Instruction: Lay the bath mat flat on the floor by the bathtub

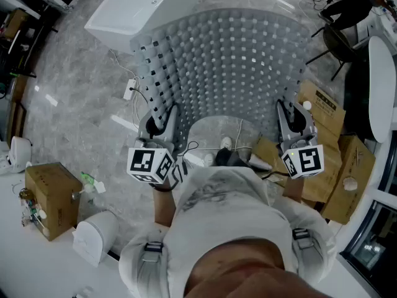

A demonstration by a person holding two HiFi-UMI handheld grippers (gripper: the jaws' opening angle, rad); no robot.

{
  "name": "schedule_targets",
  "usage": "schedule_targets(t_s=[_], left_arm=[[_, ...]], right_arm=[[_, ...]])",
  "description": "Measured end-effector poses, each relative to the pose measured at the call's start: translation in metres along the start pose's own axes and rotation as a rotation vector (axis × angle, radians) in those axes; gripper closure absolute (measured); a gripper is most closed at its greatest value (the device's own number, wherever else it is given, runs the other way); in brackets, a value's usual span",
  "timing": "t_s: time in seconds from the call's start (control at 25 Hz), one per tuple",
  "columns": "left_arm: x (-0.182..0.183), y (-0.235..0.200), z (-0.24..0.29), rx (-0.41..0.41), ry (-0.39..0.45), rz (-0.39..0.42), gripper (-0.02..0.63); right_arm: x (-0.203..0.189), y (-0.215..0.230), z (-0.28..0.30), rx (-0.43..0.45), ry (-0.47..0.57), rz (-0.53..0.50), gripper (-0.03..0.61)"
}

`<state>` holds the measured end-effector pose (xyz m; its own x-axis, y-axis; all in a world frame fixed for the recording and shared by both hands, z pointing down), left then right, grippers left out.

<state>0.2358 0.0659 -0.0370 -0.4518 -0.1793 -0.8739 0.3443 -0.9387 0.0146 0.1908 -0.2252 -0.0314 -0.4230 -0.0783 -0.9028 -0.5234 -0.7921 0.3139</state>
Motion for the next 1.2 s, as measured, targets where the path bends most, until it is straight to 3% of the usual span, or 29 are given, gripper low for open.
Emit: schedule_targets(t_s=[0.88,1.04,1.2], left_arm=[[0.014,-0.003,0.010,-0.050,0.033,0.065,0.512],[0.015,0.000,0.032,-0.057,0.023,0.067,0.512],[0.023,0.020,0.086,-0.053,0.003,0.078,0.512]], right_arm=[[0.006,-0.020,-0.008,-0.063,0.040,0.022,0.522],[0.006,0.000,-0.001,-0.068,0.037,0.023,0.522],[0.004,0.056,0.013,-0.058,0.035,0.041,0.522]])
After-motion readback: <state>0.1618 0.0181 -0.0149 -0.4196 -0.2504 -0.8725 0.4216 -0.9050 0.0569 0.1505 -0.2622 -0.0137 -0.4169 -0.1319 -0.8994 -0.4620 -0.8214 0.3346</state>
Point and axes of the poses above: the fingertips, and each gripper's own axes: z forward along the fingers, y to its right, x out of its top, the point moved 1 cm from there along -z, backward along the fingers, and after that the axes turned 11 degrees about z, right-handed, at the moved point
